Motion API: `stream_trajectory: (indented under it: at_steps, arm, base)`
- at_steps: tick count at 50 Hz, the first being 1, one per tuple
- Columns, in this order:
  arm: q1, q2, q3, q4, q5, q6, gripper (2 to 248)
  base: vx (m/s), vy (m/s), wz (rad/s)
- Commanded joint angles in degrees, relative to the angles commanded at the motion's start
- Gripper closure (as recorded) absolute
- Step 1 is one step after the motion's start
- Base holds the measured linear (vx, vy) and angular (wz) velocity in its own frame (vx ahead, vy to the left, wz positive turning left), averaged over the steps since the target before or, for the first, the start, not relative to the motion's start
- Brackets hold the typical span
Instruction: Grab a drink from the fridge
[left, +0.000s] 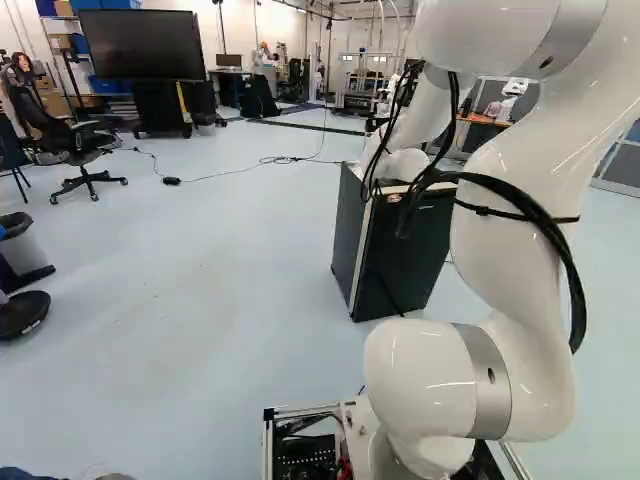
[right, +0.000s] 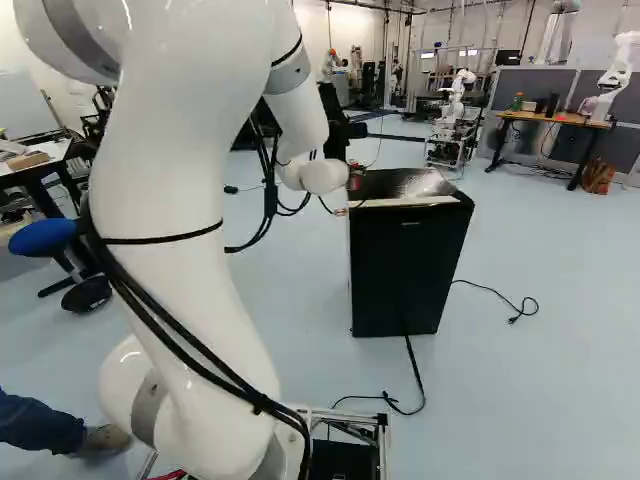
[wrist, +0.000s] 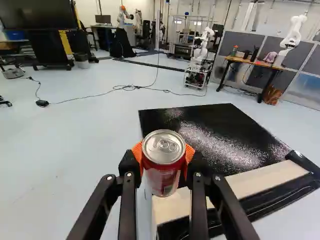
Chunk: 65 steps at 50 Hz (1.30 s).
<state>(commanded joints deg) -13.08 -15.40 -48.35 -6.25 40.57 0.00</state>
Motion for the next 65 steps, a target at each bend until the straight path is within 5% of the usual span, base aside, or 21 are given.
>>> stream_trajectory:
  at_steps: [65]
  arm:
    - [10.01,24.03,33.17,4.78,7.22,0.00,152]
  base:
    - [0.000,0.000,0.000]
